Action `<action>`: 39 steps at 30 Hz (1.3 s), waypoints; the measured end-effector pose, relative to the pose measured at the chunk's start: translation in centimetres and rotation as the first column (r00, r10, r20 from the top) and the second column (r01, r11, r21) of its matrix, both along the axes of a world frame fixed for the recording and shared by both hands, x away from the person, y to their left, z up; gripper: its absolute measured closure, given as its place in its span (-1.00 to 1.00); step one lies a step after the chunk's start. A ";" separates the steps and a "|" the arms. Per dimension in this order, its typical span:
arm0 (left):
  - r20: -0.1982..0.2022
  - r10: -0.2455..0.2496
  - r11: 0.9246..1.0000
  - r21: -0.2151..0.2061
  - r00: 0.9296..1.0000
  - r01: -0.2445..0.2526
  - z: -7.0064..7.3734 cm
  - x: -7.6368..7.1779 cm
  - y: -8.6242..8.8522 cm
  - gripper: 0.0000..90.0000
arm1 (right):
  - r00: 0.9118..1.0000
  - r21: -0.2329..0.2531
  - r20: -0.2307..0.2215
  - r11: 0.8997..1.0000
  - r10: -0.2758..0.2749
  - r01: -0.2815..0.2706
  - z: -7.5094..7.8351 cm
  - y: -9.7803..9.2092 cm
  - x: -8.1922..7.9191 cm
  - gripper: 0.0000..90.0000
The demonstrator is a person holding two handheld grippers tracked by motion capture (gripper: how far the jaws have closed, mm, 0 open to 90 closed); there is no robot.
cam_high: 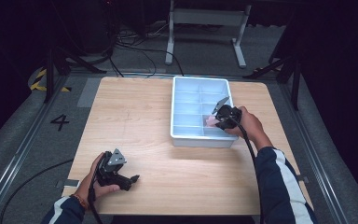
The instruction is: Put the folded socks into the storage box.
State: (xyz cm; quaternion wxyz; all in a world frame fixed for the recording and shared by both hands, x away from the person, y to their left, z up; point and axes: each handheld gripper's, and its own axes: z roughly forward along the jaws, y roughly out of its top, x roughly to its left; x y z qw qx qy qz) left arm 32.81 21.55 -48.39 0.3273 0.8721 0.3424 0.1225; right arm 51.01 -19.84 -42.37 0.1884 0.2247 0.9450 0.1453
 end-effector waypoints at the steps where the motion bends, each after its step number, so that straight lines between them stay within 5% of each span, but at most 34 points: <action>1: 0.000 0.000 1.000 0.000 1.000 0.000 0.0 0.0 0.0 -0.99 | 1.000 0.001 0.003 1.000 -0.003 0.003 0.1 0.0 0.0 0.58; 16: 0.000 0.000 1.000 0.000 1.000 0.000 0.0 0.0 0.0 -0.99 | 0.998 0.076 0.036 0.996 -0.047 0.044 1.7 -1.2 -0.5 0.23; 24: 0.000 0.000 1.000 0.000 1.000 0.000 0.0 0.0 0.0 -0.99 | 0.998 0.200 0.057 0.979 -0.035 0.023 2.7 -2.2 -0.9 0.64; 39: 0.000 0.000 1.000 0.000 1.000 0.000 0.0 0.0 0.0 -0.99 | 0.998 0.111 0.026 0.993 -0.053 0.050 1.1 -1.2 -0.1 0.85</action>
